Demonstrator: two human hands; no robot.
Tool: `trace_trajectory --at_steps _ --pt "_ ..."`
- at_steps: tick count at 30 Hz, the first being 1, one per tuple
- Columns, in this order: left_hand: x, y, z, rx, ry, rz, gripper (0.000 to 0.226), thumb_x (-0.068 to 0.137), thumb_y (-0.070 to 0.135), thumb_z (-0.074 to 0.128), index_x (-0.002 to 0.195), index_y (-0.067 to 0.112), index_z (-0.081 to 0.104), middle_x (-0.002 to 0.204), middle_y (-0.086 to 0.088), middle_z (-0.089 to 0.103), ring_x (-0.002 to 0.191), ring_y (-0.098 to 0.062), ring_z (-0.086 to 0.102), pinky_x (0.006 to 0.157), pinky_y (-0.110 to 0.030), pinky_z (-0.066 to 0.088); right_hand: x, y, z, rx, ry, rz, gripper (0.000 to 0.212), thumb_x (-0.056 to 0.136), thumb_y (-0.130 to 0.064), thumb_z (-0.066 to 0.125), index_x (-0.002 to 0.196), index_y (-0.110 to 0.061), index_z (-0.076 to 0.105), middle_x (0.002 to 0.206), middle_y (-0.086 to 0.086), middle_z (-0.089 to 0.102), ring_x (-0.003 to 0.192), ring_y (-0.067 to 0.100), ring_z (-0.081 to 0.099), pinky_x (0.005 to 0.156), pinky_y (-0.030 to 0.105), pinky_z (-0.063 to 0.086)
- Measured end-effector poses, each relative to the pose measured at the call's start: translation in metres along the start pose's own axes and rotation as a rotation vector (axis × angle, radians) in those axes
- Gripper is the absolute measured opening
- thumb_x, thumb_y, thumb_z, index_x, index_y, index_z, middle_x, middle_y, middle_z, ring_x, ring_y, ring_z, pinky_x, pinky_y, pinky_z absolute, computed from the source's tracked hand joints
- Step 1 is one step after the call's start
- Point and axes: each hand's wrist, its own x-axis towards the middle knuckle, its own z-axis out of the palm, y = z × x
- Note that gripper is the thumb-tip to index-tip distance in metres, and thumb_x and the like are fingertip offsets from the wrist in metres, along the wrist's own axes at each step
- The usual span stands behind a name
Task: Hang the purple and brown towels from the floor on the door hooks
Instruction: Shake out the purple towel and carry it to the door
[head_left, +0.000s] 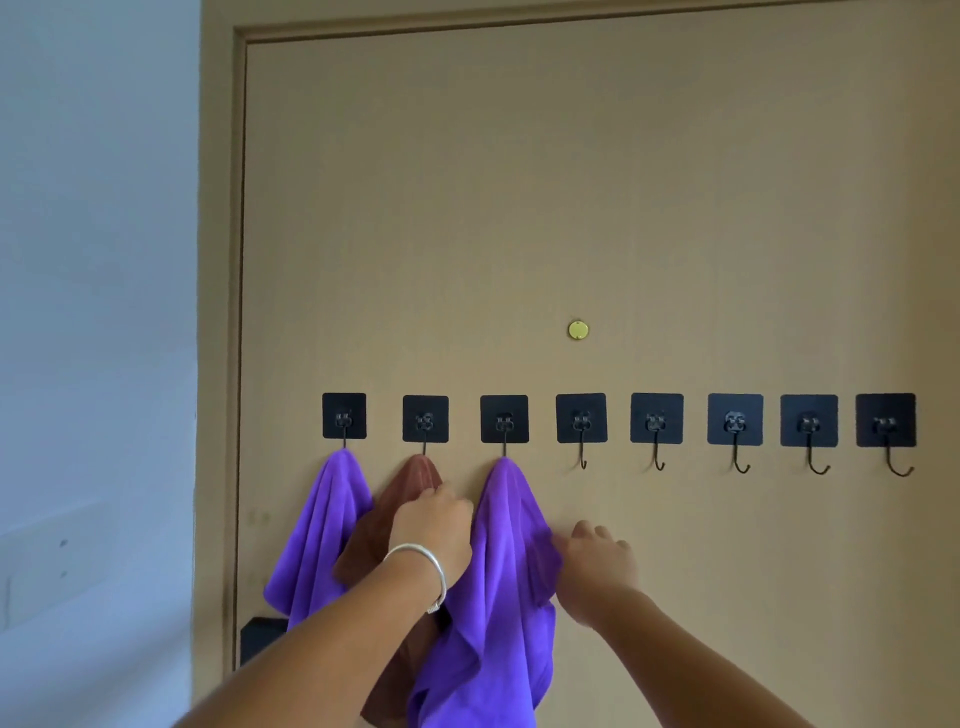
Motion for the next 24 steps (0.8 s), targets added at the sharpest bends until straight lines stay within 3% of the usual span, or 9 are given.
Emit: trace_trajectory --at_steps 3,6,11,19,24 --pt "0.009 0.009 -0.011 -0.061 0.184 0.068 0.035 0.088 0.009 0.041 0.116 0.024 0.055 0.114 0.000 0.051 0.104 -0.023 0.054 0.077 -0.033 0.042 -0.010 0.024 -0.001 0.025 0.034 0.043 0.043 0.091 -0.026 0.045 0.134 -0.028 0.046 0.127 0.002 0.048 0.117 0.023 0.046 0.091 0.035 0.038" --pt "0.016 0.038 -0.014 -0.070 0.254 0.172 0.032 0.089 0.015 0.041 0.118 0.024 0.051 0.114 0.002 0.051 0.104 -0.021 0.051 0.083 -0.032 0.041 -0.024 0.057 -0.009 0.034 0.073 0.096 0.043 0.093 -0.025 0.041 0.136 -0.026 0.045 0.128 0.002 0.048 0.116 0.022 0.046 0.093 0.035 0.038" --pt "0.015 0.105 -0.012 -0.089 0.293 0.344 0.030 0.091 0.022 0.039 0.120 0.024 0.047 0.117 0.004 0.052 0.107 -0.022 0.051 0.085 -0.034 0.036 -0.056 0.125 -0.027 0.007 0.105 0.219 0.040 0.094 -0.025 0.039 0.133 -0.024 0.046 0.128 0.002 0.049 0.115 0.022 0.047 0.093 0.035 0.040" --pt "0.013 0.208 -0.003 -0.241 0.273 0.538 0.046 0.094 0.033 0.040 0.139 0.025 0.039 0.136 0.006 0.048 0.127 -0.017 0.042 0.107 -0.033 0.027 -0.129 0.219 -0.046 -0.091 0.102 0.434 0.038 0.094 -0.026 0.041 0.131 -0.025 0.047 0.127 0.002 0.050 0.115 0.022 0.048 0.093 0.035 0.040" --pt "0.013 0.266 -0.001 -0.328 0.256 0.669 0.051 0.096 0.041 0.042 0.144 0.024 0.035 0.140 0.006 0.045 0.130 -0.016 0.039 0.112 -0.033 0.022 -0.174 0.253 -0.066 -0.144 0.112 0.539 0.038 0.093 -0.025 0.040 0.131 -0.023 0.047 0.128 0.004 0.051 0.112 0.025 0.051 0.094 0.035 0.042"
